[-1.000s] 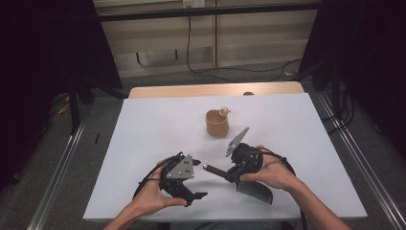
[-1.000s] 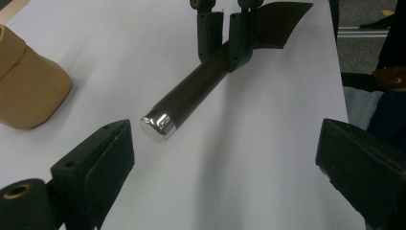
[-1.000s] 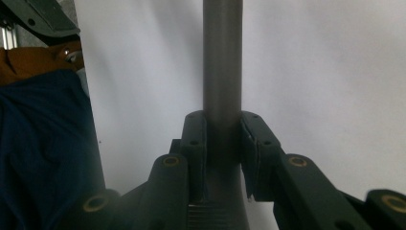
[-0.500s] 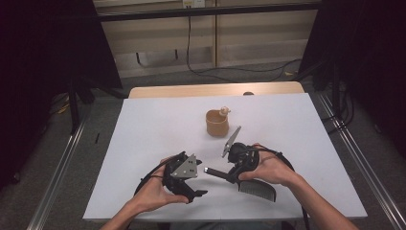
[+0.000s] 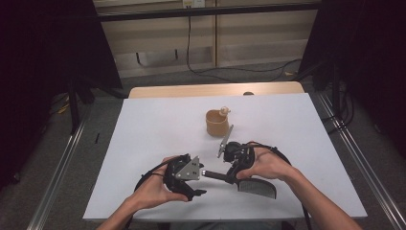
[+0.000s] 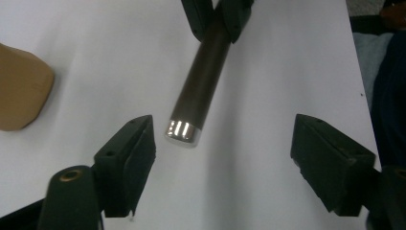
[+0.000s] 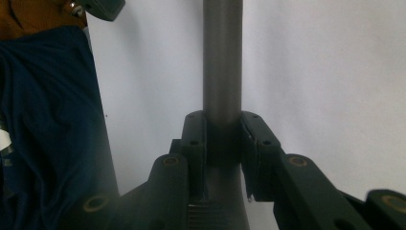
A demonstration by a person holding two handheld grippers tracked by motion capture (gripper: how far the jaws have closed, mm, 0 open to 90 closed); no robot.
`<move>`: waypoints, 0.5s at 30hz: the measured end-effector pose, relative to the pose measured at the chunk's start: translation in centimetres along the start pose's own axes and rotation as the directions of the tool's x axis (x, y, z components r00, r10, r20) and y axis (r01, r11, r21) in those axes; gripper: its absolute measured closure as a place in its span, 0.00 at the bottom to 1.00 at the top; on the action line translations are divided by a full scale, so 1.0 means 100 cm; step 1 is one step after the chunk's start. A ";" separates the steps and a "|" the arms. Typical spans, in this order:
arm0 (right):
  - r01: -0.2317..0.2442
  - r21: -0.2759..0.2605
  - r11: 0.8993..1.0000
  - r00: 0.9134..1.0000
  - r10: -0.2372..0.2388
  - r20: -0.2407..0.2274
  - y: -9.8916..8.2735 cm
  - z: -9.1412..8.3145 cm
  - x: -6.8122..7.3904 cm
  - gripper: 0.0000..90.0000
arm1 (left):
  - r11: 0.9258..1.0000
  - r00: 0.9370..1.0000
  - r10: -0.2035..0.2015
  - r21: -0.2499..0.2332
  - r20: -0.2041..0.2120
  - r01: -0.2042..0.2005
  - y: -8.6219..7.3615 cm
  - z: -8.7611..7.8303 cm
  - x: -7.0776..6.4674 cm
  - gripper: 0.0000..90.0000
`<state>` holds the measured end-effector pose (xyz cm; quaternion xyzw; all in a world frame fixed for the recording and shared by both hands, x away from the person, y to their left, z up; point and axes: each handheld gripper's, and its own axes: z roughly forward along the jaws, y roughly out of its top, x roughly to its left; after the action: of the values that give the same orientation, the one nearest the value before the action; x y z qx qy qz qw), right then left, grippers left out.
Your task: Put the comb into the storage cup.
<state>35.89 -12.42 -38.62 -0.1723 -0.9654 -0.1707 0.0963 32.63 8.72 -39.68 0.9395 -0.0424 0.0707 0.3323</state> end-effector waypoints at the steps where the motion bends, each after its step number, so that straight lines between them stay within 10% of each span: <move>1: -0.011 0.004 1.000 1.000 0.011 -0.004 0.000 0.000 0.000 0.81 | 1.000 1.000 0.005 0.005 0.002 -0.005 0.000 0.002 0.000 0.29; 15: 0.005 0.050 0.999 1.000 -0.004 -0.030 0.006 0.004 -0.002 0.81 | 0.998 0.999 0.030 0.054 -0.027 -0.029 0.001 0.008 0.003 0.47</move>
<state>36.26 -11.82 -38.85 -0.1651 -0.9682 -0.1490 0.1146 33.02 8.18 -40.17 0.9464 -0.0498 0.0896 0.3064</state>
